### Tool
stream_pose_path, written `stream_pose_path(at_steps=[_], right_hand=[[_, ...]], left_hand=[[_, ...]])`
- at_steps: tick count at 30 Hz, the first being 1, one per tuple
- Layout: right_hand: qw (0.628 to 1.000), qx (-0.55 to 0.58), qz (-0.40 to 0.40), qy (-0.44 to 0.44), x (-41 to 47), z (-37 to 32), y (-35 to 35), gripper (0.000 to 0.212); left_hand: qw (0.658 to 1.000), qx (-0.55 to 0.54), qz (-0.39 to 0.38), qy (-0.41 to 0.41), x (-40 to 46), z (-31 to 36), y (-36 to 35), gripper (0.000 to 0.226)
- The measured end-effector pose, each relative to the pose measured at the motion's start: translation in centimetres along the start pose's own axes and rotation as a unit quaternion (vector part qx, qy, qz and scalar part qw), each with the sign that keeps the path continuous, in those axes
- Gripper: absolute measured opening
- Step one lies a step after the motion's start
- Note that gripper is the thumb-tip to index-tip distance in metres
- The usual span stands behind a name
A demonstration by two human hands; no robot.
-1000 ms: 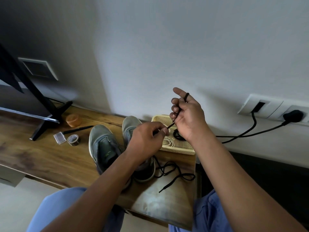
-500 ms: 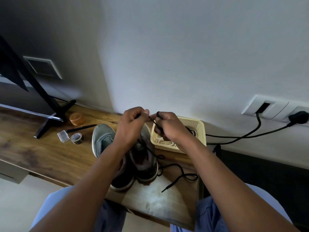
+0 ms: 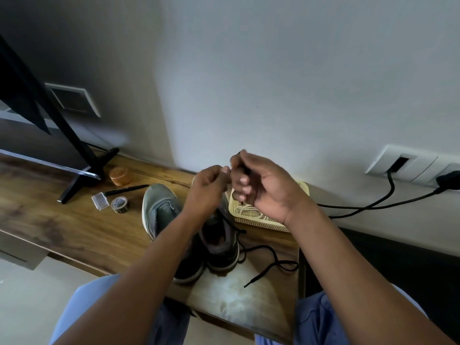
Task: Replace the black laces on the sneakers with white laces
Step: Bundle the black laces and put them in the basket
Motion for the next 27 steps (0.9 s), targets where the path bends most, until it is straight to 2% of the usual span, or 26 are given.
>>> stream_pose_path(at_steps=[4,8,11,14,17,19,22,24,27], right_hand=[[0.988,0.123,0.068,0.067,0.7,-1.3,1.1,0.028],[0.977,0.103,0.132,0.135,0.5,-1.1,3.2,0.027],[0.962,-0.056,0.214,0.160,0.4,-0.3,4.5,0.031],[0.897,-0.287,0.277,0.188,0.6,-0.7,4.5,0.030],[0.830,-0.473,0.252,0.155,1.0,-0.3,4.0,0.030],[0.842,-0.493,0.189,0.113,0.9,0.7,3.2,0.040],[0.910,-0.393,0.120,0.056,0.3,1.7,1.7,0.050],[0.941,-0.328,0.083,0.017,0.0,1.9,0.7,0.061],[0.966,-0.260,0.017,-0.012,-0.2,2.1,-0.8,0.054]], left_hand=[[0.987,0.135,-0.045,-0.071,-1.7,-0.6,-1.8,0.029],[0.960,0.225,-0.095,-0.139,-4.0,-0.6,-2.9,0.032],[0.950,0.222,-0.110,-0.189,-4.8,0.6,-2.9,0.030],[0.958,0.162,-0.091,-0.219,-3.8,2.4,-2.0,0.030],[0.971,0.094,-0.050,-0.216,-2.4,3.4,-0.8,0.032],[0.979,0.070,-0.021,-0.188,-1.5,3.3,0.2,0.036],[0.989,0.026,0.029,-0.141,-0.5,2.8,1.6,0.043],[0.992,-0.007,0.065,-0.112,0.0,2.4,2.3,0.048],[0.992,-0.044,0.080,-0.088,0.2,2.2,2.8,0.049]])
Point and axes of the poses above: each hand's wrist, its own x-axis towards the middle knuckle, its own y-axis out of the back of the hand, z = x × y, the point moved 5 cm from there along x, towards the middle knuckle, and after that the axes turned 10 degrees about z, right-handed, at the moved point
